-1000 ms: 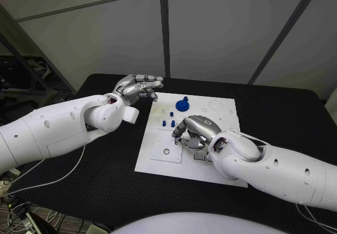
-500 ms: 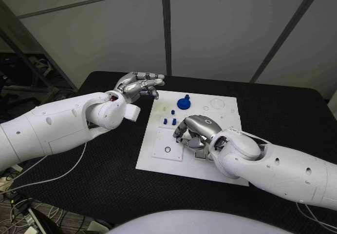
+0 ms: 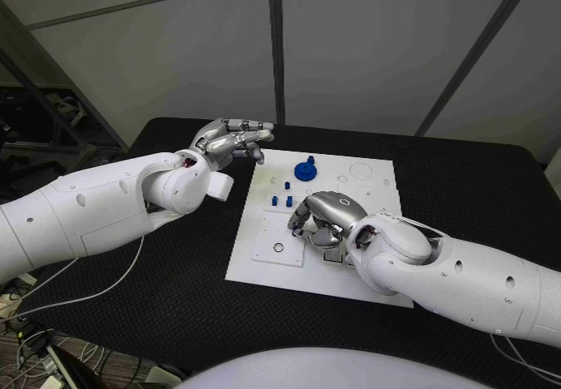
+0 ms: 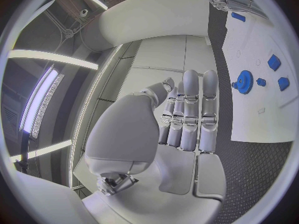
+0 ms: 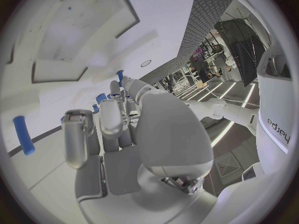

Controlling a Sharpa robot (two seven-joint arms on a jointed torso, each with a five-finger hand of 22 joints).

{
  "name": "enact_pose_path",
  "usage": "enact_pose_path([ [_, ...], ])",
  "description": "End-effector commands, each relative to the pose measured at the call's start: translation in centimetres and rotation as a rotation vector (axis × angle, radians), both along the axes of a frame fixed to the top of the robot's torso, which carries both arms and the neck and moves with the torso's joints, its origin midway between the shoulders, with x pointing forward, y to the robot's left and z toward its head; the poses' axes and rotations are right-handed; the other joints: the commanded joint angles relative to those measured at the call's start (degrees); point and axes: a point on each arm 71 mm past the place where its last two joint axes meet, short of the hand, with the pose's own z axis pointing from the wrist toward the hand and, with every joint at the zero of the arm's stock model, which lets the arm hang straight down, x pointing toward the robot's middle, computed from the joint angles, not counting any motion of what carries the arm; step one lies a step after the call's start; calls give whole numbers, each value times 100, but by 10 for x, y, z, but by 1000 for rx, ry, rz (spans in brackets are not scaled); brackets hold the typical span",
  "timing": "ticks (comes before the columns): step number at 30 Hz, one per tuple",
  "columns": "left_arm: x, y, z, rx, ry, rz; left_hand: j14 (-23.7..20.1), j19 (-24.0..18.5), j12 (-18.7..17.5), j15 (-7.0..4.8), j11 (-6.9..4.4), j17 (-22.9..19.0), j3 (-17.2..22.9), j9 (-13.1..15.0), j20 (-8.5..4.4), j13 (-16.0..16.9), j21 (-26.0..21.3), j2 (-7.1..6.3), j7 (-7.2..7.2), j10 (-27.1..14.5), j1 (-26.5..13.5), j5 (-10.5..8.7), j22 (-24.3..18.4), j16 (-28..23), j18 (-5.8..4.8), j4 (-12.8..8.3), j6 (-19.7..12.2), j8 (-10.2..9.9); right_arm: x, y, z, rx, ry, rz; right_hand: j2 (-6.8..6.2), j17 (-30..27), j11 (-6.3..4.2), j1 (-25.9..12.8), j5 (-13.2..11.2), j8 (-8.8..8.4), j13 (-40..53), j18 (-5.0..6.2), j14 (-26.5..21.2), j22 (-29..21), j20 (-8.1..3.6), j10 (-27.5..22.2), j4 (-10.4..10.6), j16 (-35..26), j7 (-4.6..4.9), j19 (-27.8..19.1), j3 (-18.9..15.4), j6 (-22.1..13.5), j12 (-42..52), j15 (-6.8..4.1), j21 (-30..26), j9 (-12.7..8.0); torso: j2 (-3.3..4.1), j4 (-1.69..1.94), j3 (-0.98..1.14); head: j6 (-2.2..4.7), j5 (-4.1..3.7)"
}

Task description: Assemble the parts on the task board

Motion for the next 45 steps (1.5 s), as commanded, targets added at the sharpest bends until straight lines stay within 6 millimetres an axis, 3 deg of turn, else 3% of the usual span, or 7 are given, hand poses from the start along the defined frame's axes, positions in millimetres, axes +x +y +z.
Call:
enact_pose_path([
  [1, 0, -1, 2, -9, -8, -7, -12, 5, -35, 17, 3, -6, -28, -6, 50, -3, -26, 4, 12, -55, -64, -17, -7, -19, 235, 8, -26, -31, 0, 0, -2, -34, -7, 8, 5, 0, 3, -61, 30, -26, 9, -109, 132, 1329, -37, 14, -42, 33, 37, 476, -8, -3, 1, -24, -6, 7, 0, 2, -2, -10, 17],
  [10, 0, -1, 2, -9, -7, -9, -12, 5, -35, 17, 3, -6, -28, -6, 50, -3, -26, 4, 12, -55, -64, -17, -7, -19, 235, 8, -26, -31, -6, 3, -8, -88, -35, 34, -59, -69, 34, -162, -10, -59, -23, -89, 112, 1275, -24, -102, -73, 3, 54, 438, -26, -47, -22, -1, -83, 3, -5, -1, -3, -13, 30],
  [18, 1, -1, 1, -7, -2, -8, -15, 6, -40, 20, 7, -7, -31, -7, 52, -3, -37, 11, 19, -64, -69, -17, -15, -24, 235, 13, -25, -34, -6, 3, -8, -94, -77, 32, -307, -401, 204, -409, -86, -88, -160, -8, 18, 1047, 94, -708, -79, -197, 175, 277, -18, -409, -18, 146, -411, -115, -5, -2, 1, -21, 38],
  [26, 1, 0, 1, -5, 2, -8, -15, 6, -40, 20, 7, -7, -31, -7, 52, -3, -37, 11, 19, -64, -69, -17, -15, -24, 235, 13, -25, -34, -6, 1, -4, -42, -105, 24, -437, -864, 282, -482, -94, -89, -223, 107, -110, 726, 165, -1030, -103, -527, 259, 58, -53, -623, 8, 203, -877, -222, -4, -2, 0, -15, 37],
  [40, 2, 2, 0, -4, 4, -7, -16, 7, -42, 21, 10, -8, -33, -9, 53, -2, -42, 11, 21, -69, -72, -18, -19, -26, 235, 15, -28, -37, -11, -5, 8, 100, -144, 20, -447, -984, 288, -481, -84, -78, -232, 137, -132, 636, 183, -1082, -117, -608, 261, 6, -75, -649, 57, 213, -1006, -255, -4, -3, 4, 26, 11],
  [45, 3, 3, -1, -2, 6, -6, -16, 7, -42, 21, 10, -8, -33, -9, 53, -2, -42, 11, 21, -69, -72, -18, -19, -26, 235, 15, -28, -37, -13, -24, 15, 113, -122, -60, -493, -1080, 275, -498, -81, -74, -230, 151, -145, 592, 183, -1066, -121, -673, 244, -15, -115, -648, 100, 206, -1070, -272, -8, -12, 6, 76, -33],
])
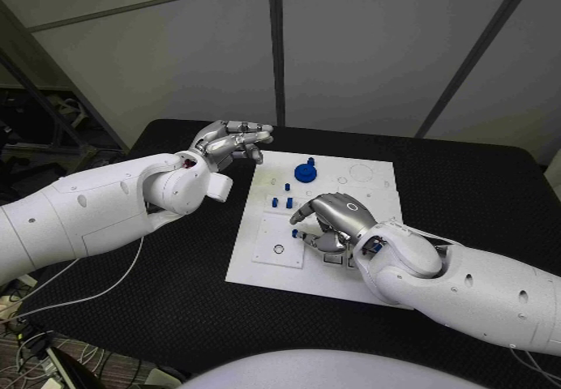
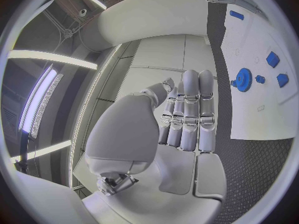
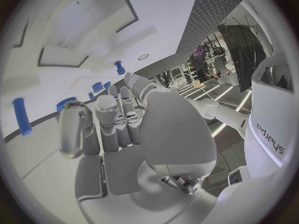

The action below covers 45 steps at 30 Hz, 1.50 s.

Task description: Assemble the parts on the task board

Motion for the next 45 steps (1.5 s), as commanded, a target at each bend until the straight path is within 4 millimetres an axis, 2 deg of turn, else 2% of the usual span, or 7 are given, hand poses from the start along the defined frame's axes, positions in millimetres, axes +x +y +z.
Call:
enact_pose_path([
  [1, 0, 0, 1, -7, 0, -12, -16, -14, -21, 22, -12, -10, -34, -6, 33, -3, -21, -12, 21, -49, -50, -19, -7, -27, 20, 15, -29, -37, 3, -14, 10, 59, 8, -83, -63, -8, -20, 14, -18, 7, -2, 56, -29, 598, 49, -8, 5, -19, -37, -1, -41, -27, 33, -12, -21, -13, -6, -3, -6, 48, -54],
  [13, -1, -1, 1, -11, 2, -23, -19, -14, -21, 24, -11, -11, -38, -6, 35, -1, -29, -9, 21, -49, -55, -20, -13, -30, 20, 19, -24, -36, 38, -71, 37, -106, 69, -195, -191, -390, -17, -88, -404, 0, -42, 121, -78, 370, 56, -232, 329, -230, -129, -116, -889, -340, 98, 4, -369, -214, -8, 1, -11, 205, -297],
  [15, -1, -1, 1, -11, 1, -24, -19, -14, -21, 24, -11, -11, -38, -6, 35, -1, -29, -9, 21, -49, -55, -20, -13, -30, 20, 19, -24, -36, 41, -77, 38, -134, 65, -202, -198, -594, 22, -8, -424, 5, -57, 155, -136, 243, 80, -315, 494, -363, 30, -187, -1270, -442, 76, 30, -562, -278, -10, 1, -11, 215, -310],
  [19, -1, -1, 1, -11, 2, -26, -19, -14, -21, 24, -11, -11, -38, -6, 35, -1, -29, -9, 21, -49, -55, -20, -13, -30, 20, 19, -24, -36, 46, -83, 36, -184, 74, -205, -191, -740, 46, 249, -418, 12, -76, 181, -154, 150, 102, -406, 802, -424, 50, -216, -1657, -460, 69, 44, -705, -341, -4, 7, -18, 225, -340],
  [30, -1, -1, 0, -10, 3, -25, -22, -14, -17, 25, -13, -12, -41, -4, 37, 2, -36, -3, 20, -43, -60, -21, -18, -33, 20, 23, -14, -33, 47, -80, 29, -260, 146, -171, -110, -605, 10, 402, -419, 26, -39, 136, -64, 284, 77, -160, 1041, -250, 45, -99, -1702, -372, 215, 15, -517, -379, -1, 9, -11, 205, -334],
  [39, -1, -1, 0, -10, 3, -26, -22, -14, -17, 25, -13, -12, -41, -4, 37, 2, -36, -3, 20, -43, -60, -21, -18, -33, 20, 23, -14, -33, 48, -77, 29, -261, 137, -185, 298, -163, -96, 823, -313, 51, -6, 34, 87, 616, 3, 366, 938, 167, -49, 112, -1280, -146, 315, -72, -40, -394, -5, 7, -9, 197, -332],
  [45, -1, -1, -1, -10, 4, -27, -22, -14, -17, 25, -13, -12, -41, -4, 37, 2, -36, -3, 20, -43, -60, -21, -18, -33, 20, 23, -14, -33, 49, -78, 30, -274, 112, -203, 325, -51, -141, 900, -307, 59, -29, 7, 104, 706, -38, 522, 927, 285, -89, 158, -1049, -31, 249, -107, 83, -395, -4, 1, -5, 193, -338],
])
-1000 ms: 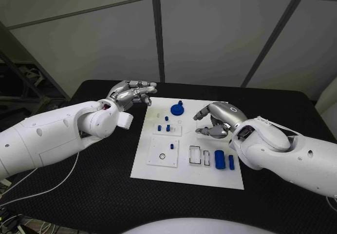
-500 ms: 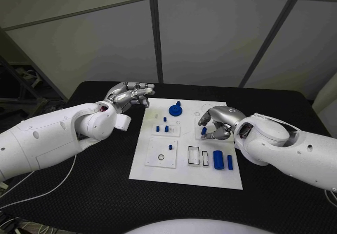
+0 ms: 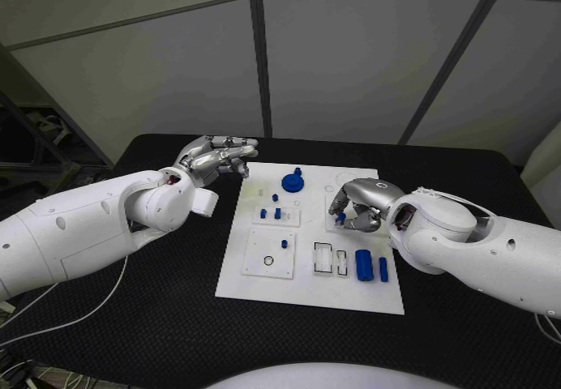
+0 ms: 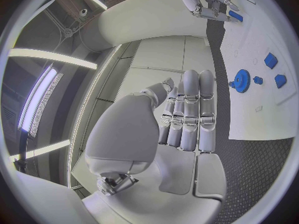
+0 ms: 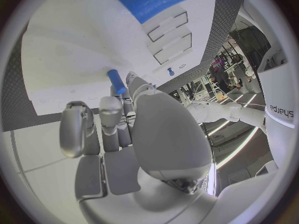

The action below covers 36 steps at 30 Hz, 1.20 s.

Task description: Assemble the parts on the task board

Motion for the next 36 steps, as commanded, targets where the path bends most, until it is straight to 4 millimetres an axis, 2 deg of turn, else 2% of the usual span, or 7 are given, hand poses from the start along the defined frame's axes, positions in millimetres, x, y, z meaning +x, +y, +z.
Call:
enact_pose_path([
  [1, 0, -1, 1, -9, -4, -13, -21, -13, -18, 25, 8, -8, -25, -6, 37, 1, -36, -3, 20, -23, -60, -21, -5, -33, -72, 7, -14, -33, 0, -1, 1, -28, -19, -10, -21, 14, -9, 48, 25, 20, -16, -84, 28, 713, -62, 51, 2, 49, -7, 159, 73, 53, -64, -16, 26, -8, -3, -9, 1, -2, -6],
  [14, 0, -1, 0, -8, 1, -15, -21, -13, -18, 25, 8, -8, -25, -6, 37, 1, -36, -3, 20, -23, -60, -21, -5, -33, -72, 7, -14, -33, 0, -1, 5, -17, -69, -15, -164, -10, 20, 3, 43, -4, -59, -78, -3, 704, -61, -4, 1, 71, 5, 142, 280, 126, -251, 1, -4, -22, -3, -3, 0, -6, -31],
  [19, 0, -1, 0, -8, 2, -16, -23, -12, -16, 26, 8, -9, -29, -6, 38, 3, -45, 2, 19, -21, -65, -21, -12, -36, -72, 11, -9, -33, 0, -3, 5, -26, -71, -20, -265, -40, 40, -61, 37, -27, -58, -79, -19, 708, -49, -16, 11, 64, 25, 140, 319, 94, -304, 14, -6, -39, -5, -8, -3, -16, -27],
  [26, 0, -1, 0, -8, 3, -17, -25, -12, -17, 27, 9, -9, -33, -7, 39, 3, -49, 0, 20, -23, -70, -21, -15, -38, -72, 13, -10, -34, -1, -3, 4, -36, -63, -16, -316, -27, 45, -113, 34, -29, -53, -82, -20, 719, -42, -9, 29, 80, 30, 145, 328, 86, -318, 20, 7, -45, -4, -4, -3, -20, -28],
  [31, 0, -1, 0, -8, 3, -16, -27, -12, -18, 28, 10, -10, -39, -8, 41, 3, -55, -1, 22, -26, -79, -21, -19, -40, -72, 18, -11, -36, -3, -1, 4, -34, -54, -9, -295, 8, 28, -134, 41, -14, -39, -90, -12, 750, -41, 58, 47, 114, 13, 162, 382, 117, -305, 13, 51, -42, -3, -3, -2, -23, -29],
  [36, 0, -1, 0, -8, 3, -16, -29, -12, -19, 29, 11, -10, -40, -8, 41, 4, -58, -1, 22, -27, -82, -21, -21, -42, -72, 20, -12, -37, -4, 0, 4, -31, -44, -7, -163, 159, -90, -75, 47, 78, 15, -138, 26, 902, -103, 414, 9, 248, -93, 248, 604, 377, -217, -79, 275, 17, -4, -2, -1, -24, -29],
])
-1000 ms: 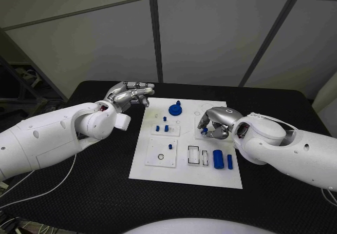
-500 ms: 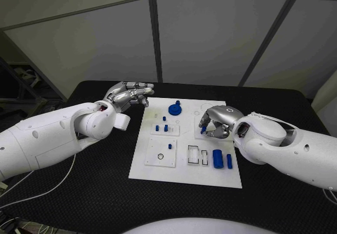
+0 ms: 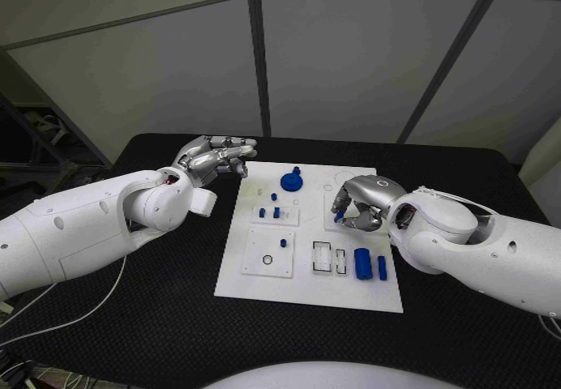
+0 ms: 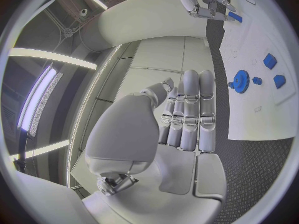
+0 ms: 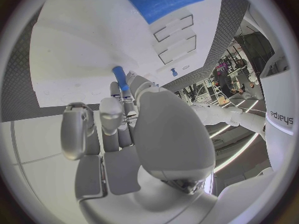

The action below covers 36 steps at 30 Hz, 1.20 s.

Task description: Assemble the parts on the task board

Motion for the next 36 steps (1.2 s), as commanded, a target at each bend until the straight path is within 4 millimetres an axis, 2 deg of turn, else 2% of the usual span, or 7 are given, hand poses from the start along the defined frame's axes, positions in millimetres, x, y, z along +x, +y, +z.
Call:
enact_pose_path([
  [1, 0, -1, 1, -9, -3, -12, -29, -12, -19, 29, 11, -6, -24, -9, 41, 4, -35, -3, 22, -27, -78, -21, -7, -19, -72, 4, -12, -37, -1, 1, 1, -3, 6, 2, 148, 93, -62, 41, 24, 50, 31, -150, 17, 960, -75, 185, -35, 90, -50, 284, 112, 133, 62, -79, 183, 40, 0, 2, 1, -4, 0],
  [9, 0, -1, 1, -10, -3, -14, -30, -12, -19, 29, 11, -7, -23, -9, 42, 4, -37, 0, 22, -28, -78, -20, -9, -21, -71, 4, -11, -37, 0, 0, 1, -11, 1, -16, 330, 281, -172, 190, 43, 88, 124, -236, 54, 1207, -175, 545, -292, 252, -116, 425, 334, 320, 123, -174, 557, 108, 3, -3, 2, -10, 2],
  [14, 0, -1, 1, -10, -3, -14, -34, -13, -19, 29, 9, -8, -22, -9, 42, 4, -41, 3, 20, -28, -74, -19, -11, -24, -71, 3, -10, -37, 0, -1, 1, -17, -11, -21, 375, 306, -192, 220, 54, 93, 165, -250, 53, 1248, -200, 633, -446, 282, -128, 445, 429, 381, 111, -191, 617, 144, -1, -2, 3, -21, -4],
  [15, 0, -1, 1, -10, -3, -14, -34, -13, -19, 29, 9, -8, -22, -9, 42, 4, -41, 3, 20, -28, -74, -19, -11, -24, -71, 3, -10, -37, 0, -1, 2, -16, -14, -21, 385, 303, -189, 223, -34, 78, 174, -251, 49, 1252, -205, 637, -486, 284, -125, 447, 492, 375, 92, -192, 623, 150, -1, -4, 3, -23, -3],
  [17, 0, -1, 1, -10, -3, -14, -34, -13, -19, 29, 9, -8, -22, -9, 42, 4, -41, 3, 20, -28, -74, -19, -11, -24, -71, 3, -10, -37, -1, 0, 2, -13, -20, -19, 363, 251, -183, 167, -125, 48, 196, -256, 32, 1266, -205, 642, -548, 261, -121, 452, 628, 369, 46, -187, 642, 167, 0, -5, 3, -23, -4],
  [26, 0, -1, 0, -9, -1, -12, -39, -13, -21, 29, 10, -9, -23, -10, 42, 4, -48, 1, 20, -33, -71, -17, -17, -29, -70, 0, -12, -40, -11, 1, 11, 30, -33, 1, 272, 147, -173, 17, -134, -5, 229, -254, 5, 1268, -199, 621, -621, 208, -113, 448, 789, 349, -36, -179, 639, 193, -12, -12, 5, 6, -13],
  [36, 0, -1, -2, -9, 2, -12, -42, -14, -23, 29, 11, -11, -23, -12, 43, 4, -53, 0, 22, -36, -69, -14, -20, -32, -70, -2, -16, -43, -21, 11, 45, 149, -76, 32, 235, 167, -161, -25, -117, -30, 246, -264, 8, 1296, -191, 608, -692, 228, -102, 464, 895, 336, -70, -171, 681, 206, -5, 6, 1, 28, -15],
])
